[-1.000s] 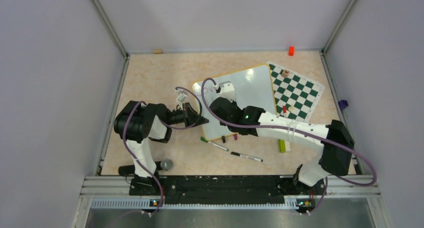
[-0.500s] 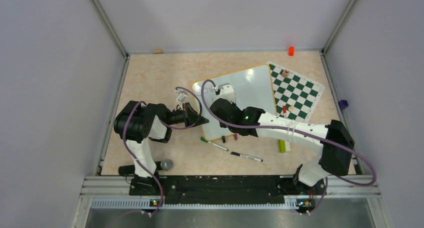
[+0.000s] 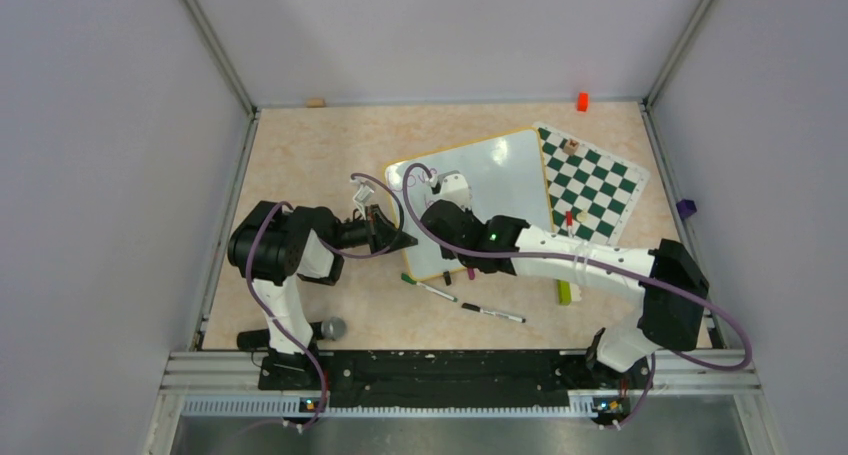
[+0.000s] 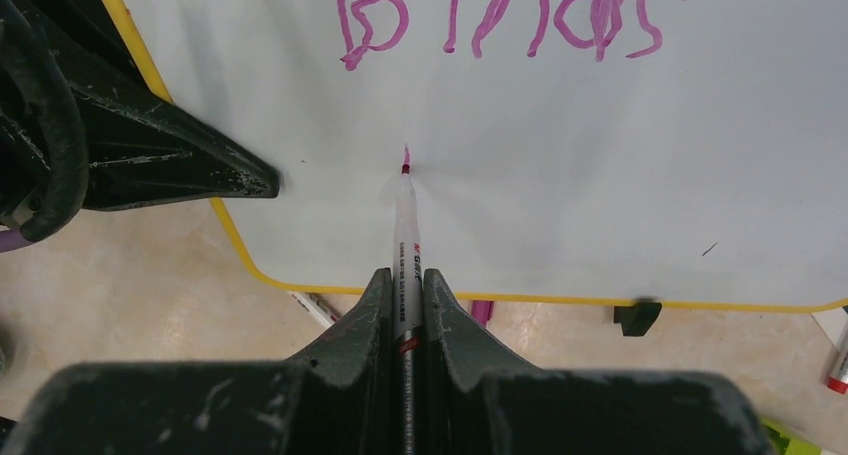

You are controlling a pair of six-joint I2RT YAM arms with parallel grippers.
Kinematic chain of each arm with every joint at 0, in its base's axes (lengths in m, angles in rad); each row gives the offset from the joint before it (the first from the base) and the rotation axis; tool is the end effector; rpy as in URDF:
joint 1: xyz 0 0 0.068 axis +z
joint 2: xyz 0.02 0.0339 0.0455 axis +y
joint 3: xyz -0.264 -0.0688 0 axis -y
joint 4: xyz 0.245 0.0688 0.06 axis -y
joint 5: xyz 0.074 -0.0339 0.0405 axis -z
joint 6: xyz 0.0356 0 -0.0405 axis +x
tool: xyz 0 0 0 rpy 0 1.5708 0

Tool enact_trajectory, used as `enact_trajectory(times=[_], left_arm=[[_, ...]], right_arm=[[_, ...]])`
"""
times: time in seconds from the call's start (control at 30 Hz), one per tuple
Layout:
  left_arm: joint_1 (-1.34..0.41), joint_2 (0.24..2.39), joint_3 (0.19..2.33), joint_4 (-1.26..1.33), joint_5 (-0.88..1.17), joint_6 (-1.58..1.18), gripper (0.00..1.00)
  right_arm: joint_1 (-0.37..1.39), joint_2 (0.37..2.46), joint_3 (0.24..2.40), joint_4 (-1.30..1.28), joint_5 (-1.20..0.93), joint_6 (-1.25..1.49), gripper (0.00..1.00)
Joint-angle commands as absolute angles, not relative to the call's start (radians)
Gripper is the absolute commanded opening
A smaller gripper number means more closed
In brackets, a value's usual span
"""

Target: Write a sentence on the whiteboard

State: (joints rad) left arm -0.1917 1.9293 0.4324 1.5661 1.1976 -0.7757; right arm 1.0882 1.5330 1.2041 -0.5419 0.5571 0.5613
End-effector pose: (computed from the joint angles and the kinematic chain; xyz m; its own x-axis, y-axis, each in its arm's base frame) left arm 0.2659 -0.0854 0.1268 -0.6387 -0.1361 -0.7573 0.7482 0.1199 -0.6526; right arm 0.1691 0.2822 0.2753 -0.6166 -0.2033 -0.7606 -0.3137 0.9495 0.0006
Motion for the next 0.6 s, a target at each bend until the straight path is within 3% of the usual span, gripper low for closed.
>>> enact_trajectory(times=[0.0, 0.57], left_arm=[[-0.224, 1.948, 0.423, 1.620, 1.308, -0.713, 0.00], [-0.224, 1.949, 0.422, 1.620, 1.308, -0.713, 0.00]], right_arm=[[1.067, 1.525, 1.220, -0.549, 0.598, 0.559, 0.00], [1.055, 1.551, 1.288, -0.545, 0.603, 0.522, 0.00]])
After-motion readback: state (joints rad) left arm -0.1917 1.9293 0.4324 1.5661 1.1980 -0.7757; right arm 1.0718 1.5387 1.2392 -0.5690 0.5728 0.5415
